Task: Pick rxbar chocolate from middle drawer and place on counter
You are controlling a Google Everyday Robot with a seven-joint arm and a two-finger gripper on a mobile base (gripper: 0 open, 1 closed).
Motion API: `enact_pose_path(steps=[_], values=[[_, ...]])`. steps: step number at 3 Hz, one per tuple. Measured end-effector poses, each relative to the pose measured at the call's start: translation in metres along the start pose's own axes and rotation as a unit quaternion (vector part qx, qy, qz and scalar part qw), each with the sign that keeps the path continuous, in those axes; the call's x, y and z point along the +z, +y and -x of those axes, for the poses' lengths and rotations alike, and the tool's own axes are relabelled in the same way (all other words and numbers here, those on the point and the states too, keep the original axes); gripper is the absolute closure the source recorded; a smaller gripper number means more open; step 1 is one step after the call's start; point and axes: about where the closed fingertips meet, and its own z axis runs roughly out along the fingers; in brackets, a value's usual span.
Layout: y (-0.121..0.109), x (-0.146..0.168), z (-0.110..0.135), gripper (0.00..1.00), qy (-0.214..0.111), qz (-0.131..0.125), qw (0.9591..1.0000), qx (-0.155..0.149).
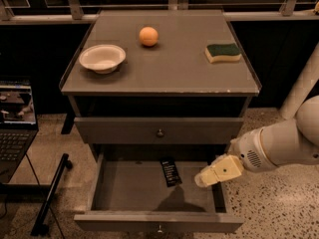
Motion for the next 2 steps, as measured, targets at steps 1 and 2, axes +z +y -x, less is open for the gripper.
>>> enact_pose_path(steps=[1,2], values=[[-0.008,0.026,-0.015,0.0,-0.016,0.001,0.9992,0.036],[-0.025,0.081,-0.046,0.0,-0.039,0.005,0.9952,0.089]])
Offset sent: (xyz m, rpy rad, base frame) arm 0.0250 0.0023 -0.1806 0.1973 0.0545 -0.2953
